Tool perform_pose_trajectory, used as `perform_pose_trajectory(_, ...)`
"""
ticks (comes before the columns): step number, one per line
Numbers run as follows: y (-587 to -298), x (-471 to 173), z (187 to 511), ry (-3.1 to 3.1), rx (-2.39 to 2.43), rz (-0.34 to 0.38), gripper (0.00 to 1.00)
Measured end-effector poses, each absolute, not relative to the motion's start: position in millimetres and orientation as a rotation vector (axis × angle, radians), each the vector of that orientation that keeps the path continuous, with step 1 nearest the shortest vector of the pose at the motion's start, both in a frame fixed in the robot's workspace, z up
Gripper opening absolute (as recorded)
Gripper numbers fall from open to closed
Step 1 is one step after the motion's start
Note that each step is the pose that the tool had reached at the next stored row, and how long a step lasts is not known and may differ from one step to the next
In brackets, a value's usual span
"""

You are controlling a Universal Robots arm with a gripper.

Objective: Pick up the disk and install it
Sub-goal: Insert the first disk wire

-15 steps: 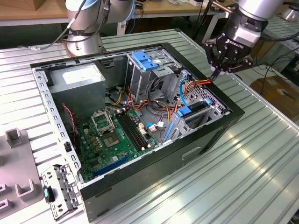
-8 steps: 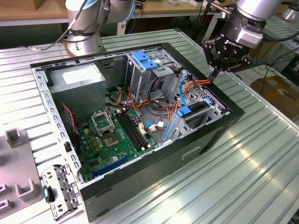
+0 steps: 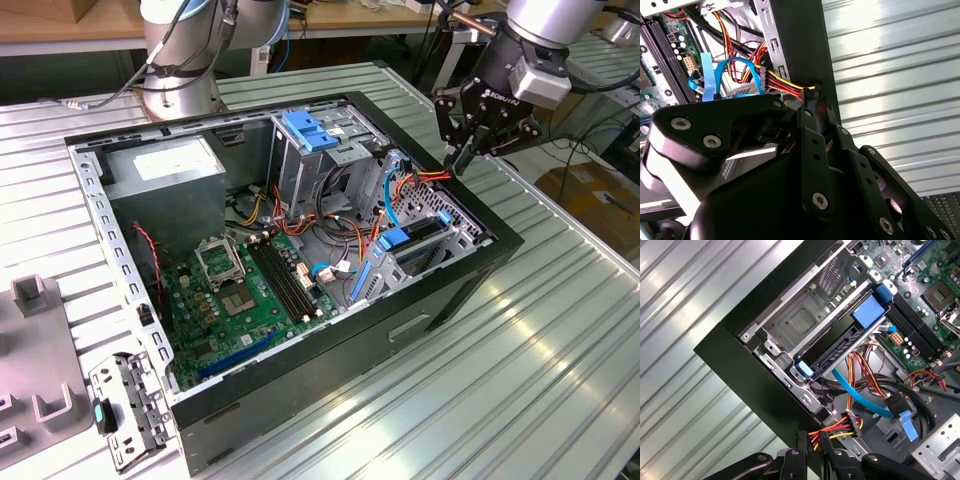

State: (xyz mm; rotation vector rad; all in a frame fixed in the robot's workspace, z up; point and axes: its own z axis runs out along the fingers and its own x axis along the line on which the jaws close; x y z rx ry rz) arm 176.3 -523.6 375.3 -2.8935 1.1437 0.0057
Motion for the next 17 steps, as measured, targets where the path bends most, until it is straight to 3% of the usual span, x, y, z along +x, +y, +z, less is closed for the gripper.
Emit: perform_pose_trajectory(17, -523.6, 178.9, 375.1, 1.102, -2.910, 0.006, 0.24)
